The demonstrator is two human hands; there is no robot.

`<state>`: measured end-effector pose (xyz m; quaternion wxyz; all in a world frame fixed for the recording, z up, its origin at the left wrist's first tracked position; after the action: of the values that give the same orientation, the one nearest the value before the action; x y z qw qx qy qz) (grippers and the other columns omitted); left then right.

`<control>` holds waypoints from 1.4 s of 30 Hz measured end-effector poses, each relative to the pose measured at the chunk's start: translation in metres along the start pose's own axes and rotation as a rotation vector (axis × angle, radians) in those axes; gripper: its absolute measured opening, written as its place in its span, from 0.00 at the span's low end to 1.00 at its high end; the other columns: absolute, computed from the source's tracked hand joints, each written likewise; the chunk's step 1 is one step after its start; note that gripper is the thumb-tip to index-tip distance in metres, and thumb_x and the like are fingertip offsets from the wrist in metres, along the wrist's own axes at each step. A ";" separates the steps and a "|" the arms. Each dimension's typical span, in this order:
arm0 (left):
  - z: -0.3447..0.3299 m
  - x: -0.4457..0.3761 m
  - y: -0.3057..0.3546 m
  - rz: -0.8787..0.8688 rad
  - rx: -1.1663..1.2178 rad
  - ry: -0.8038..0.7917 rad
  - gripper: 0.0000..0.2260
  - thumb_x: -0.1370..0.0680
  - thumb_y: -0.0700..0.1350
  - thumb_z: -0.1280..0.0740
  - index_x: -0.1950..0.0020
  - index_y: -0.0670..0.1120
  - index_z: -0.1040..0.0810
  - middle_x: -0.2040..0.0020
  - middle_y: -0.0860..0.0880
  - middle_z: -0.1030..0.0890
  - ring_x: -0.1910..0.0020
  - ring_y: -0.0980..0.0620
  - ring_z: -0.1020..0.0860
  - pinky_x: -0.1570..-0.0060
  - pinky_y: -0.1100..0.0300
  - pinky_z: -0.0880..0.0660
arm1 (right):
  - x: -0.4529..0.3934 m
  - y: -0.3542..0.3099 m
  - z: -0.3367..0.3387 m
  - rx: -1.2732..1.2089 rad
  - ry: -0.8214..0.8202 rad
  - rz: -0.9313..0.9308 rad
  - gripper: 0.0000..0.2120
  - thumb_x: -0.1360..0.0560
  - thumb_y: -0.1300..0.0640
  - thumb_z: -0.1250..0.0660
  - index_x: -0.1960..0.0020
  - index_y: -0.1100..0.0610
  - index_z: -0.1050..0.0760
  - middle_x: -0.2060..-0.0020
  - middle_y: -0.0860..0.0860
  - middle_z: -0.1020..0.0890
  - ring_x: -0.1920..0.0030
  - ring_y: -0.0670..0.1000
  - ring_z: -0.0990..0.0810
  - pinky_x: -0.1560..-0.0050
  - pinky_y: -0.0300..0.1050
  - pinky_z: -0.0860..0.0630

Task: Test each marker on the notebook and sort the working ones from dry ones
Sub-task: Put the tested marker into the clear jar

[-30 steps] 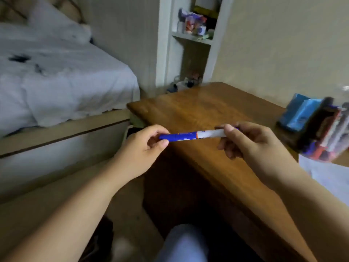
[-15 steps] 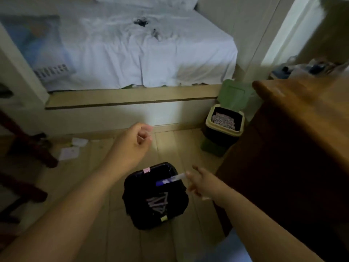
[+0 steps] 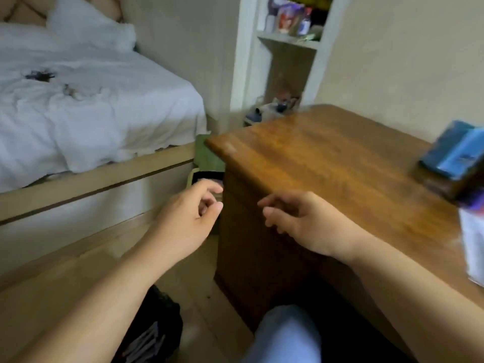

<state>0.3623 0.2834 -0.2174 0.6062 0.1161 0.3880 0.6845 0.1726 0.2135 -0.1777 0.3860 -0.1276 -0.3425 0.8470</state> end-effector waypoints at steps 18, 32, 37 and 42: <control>-0.277 -0.067 0.360 -0.822 0.011 -0.430 0.08 0.22 0.47 0.40 0.44 0.49 0.29 0.49 0.53 0.26 0.51 0.51 0.25 0.52 0.54 0.27 | 0.246 0.226 0.252 0.475 0.574 -0.641 0.10 0.23 0.52 0.38 0.44 0.51 0.22 0.59 0.46 0.22 0.62 0.48 0.25 0.60 0.40 0.30; -0.325 -0.083 0.350 -0.838 -0.025 -0.394 0.11 0.21 0.48 0.42 0.38 0.51 0.32 0.45 0.54 0.28 0.47 0.54 0.28 0.53 0.60 0.28 | 0.169 0.356 0.325 0.838 0.465 -0.715 0.21 0.21 0.58 0.43 0.28 0.56 0.36 0.31 0.55 0.33 0.31 0.56 0.35 0.34 0.53 0.33; -0.325 -0.080 0.348 -0.869 0.006 -0.391 0.12 0.21 0.49 0.42 0.38 0.51 0.32 0.46 0.54 0.28 0.48 0.54 0.27 0.52 0.56 0.27 | 0.142 0.378 0.337 0.899 0.442 -0.777 0.19 0.21 0.61 0.43 0.31 0.57 0.34 0.34 0.57 0.31 0.35 0.58 0.31 0.37 0.53 0.31; -0.324 -0.081 0.347 -0.878 0.015 -0.372 0.12 0.21 0.50 0.43 0.38 0.52 0.33 0.46 0.54 0.28 0.48 0.55 0.28 0.52 0.56 0.27 | 0.138 0.393 0.343 0.923 0.424 -0.839 0.13 0.21 0.60 0.41 0.38 0.59 0.28 0.38 0.59 0.32 0.37 0.59 0.34 0.38 0.53 0.33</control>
<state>-0.0786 0.0945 -0.1771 0.8963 0.0660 0.2903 0.3287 -0.3073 -0.0329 -0.1859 0.7576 0.0311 0.1188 0.6411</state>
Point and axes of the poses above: each hand's wrist, its own x-axis away from the middle knuckle, its own z-axis out of the back of the hand, y = z × x, the point moved 2 cm from there along -x, towards the middle knuckle
